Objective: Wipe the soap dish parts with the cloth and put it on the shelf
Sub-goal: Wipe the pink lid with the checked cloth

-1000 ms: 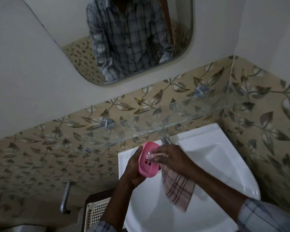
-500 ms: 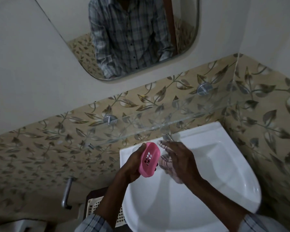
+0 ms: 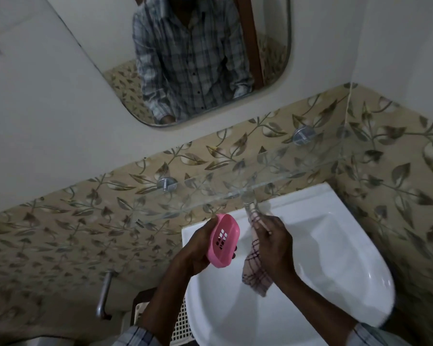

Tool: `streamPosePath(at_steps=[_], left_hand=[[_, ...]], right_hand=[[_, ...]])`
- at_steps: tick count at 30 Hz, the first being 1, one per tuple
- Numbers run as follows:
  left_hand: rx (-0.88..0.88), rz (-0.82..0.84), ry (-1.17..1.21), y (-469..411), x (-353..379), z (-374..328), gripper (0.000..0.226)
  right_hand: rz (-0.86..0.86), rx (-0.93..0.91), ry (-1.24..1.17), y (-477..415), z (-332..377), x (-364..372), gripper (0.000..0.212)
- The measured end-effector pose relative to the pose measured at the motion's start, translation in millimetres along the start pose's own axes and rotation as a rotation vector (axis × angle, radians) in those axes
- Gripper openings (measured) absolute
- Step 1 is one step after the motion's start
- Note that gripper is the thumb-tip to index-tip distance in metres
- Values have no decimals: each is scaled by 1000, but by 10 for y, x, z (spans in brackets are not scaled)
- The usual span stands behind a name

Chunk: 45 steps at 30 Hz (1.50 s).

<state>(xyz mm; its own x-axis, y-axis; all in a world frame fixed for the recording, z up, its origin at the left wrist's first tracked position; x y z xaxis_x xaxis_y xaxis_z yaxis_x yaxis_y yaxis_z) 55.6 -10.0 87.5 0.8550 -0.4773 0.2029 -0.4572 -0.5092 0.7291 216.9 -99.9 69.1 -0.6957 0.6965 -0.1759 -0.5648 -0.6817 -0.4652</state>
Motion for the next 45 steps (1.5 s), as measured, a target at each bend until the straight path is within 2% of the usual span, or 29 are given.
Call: streamPosePath(at_steps=[2, 3, 4, 8, 15, 16, 18, 20, 22, 25, 27, 29, 31, 32, 34, 35, 36, 37, 39, 41, 42, 43, 45], left_hand=[[-21, 30, 3, 12, 68, -11, 61], [-30, 44, 3, 18, 99, -19, 61], [-42, 53, 6, 25, 119, -25, 60], [-33, 15, 51, 5, 111, -52, 61], [60, -76, 249, -104, 106, 63, 58], [76, -98, 269, -116, 132, 68, 57], [146, -225, 195, -138, 150, 91, 54], [247, -327, 51, -125, 188, 127, 57], [379, -375, -15, -102, 218, 156, 68], [604, -368, -120, -76, 230, 146, 82], [647, -289, -210, -68, 281, 218, 89], [678, -307, -382, -34, 259, 362, 91], [699, -319, -540, -18, 206, 490, 95], [694, -286, -587, -30, 170, 550, 97], [658, -167, -620, -8, 156, 611, 92], [647, -122, -562, 4, 124, 614, 89], [582, -78, -386, 9, 68, 588, 92], [476, -73, -159, -3, -18, 555, 95], [148, 60, 213, -53, -98, 534, 94], [-77, 231, 295, -28, -23, 424, 96], [-132, 273, 301, 0, 44, 360, 98], [-159, 243, 303, -19, 100, 297, 93], [-130, 97, 285, -74, 201, 229, 72]], right_hand=[[231, -400, 94, 65, 113, 128, 34], [297, -567, 187, 88, 109, 169, 39], [316, -658, 261, 90, 82, 187, 43], [404, -641, 258, 38, 41, 185, 45], [646, -713, 237, 164, 99, 227, 35], [665, -637, 177, 204, 124, 254, 29], [623, -317, -44, 193, 196, 282, 18], [591, 58, -249, 118, 217, 300, 22], [605, 341, -453, 69, 243, 339, 27], [492, 577, -687, -88, 316, 321, 21], [445, 609, -767, -223, 385, 275, 26], [546, 446, -655, -310, 485, 264, 28], [632, 250, -366, -271, 552, 271, 23], [628, 201, -247, -224, 522, 271, 25], [619, 140, -157, -143, 448, 227, 22], [628, 96, -147, -116, 399, 186, 17], [647, 25, -128, -105, 355, 136, 14], [679, -81, -90, -93, 321, 94, 15], [765, -396, 105, -39, 314, 42, 28], [806, -798, 365, 62, 341, 57, 39], [820, -914, 437, 115, 335, 75, 41], [846, -914, 462, 139, 327, 97, 41], [857, -735, 437, 132, 332, 161, 36]])
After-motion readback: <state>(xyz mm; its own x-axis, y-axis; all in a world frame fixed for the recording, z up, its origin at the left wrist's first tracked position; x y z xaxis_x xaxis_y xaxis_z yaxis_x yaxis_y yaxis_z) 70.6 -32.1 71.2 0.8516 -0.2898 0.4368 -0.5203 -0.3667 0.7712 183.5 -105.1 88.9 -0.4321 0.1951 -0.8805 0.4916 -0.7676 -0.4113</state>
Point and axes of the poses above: each hand's wrist, its own y-axis away from the middle knuckle, its own x-axis out of the palm, z = x × y, the point moved 4 cm from there along -y, towards the middle knuckle, and after that the axes turned 9 degrees about -x, right-handed, at the moved point
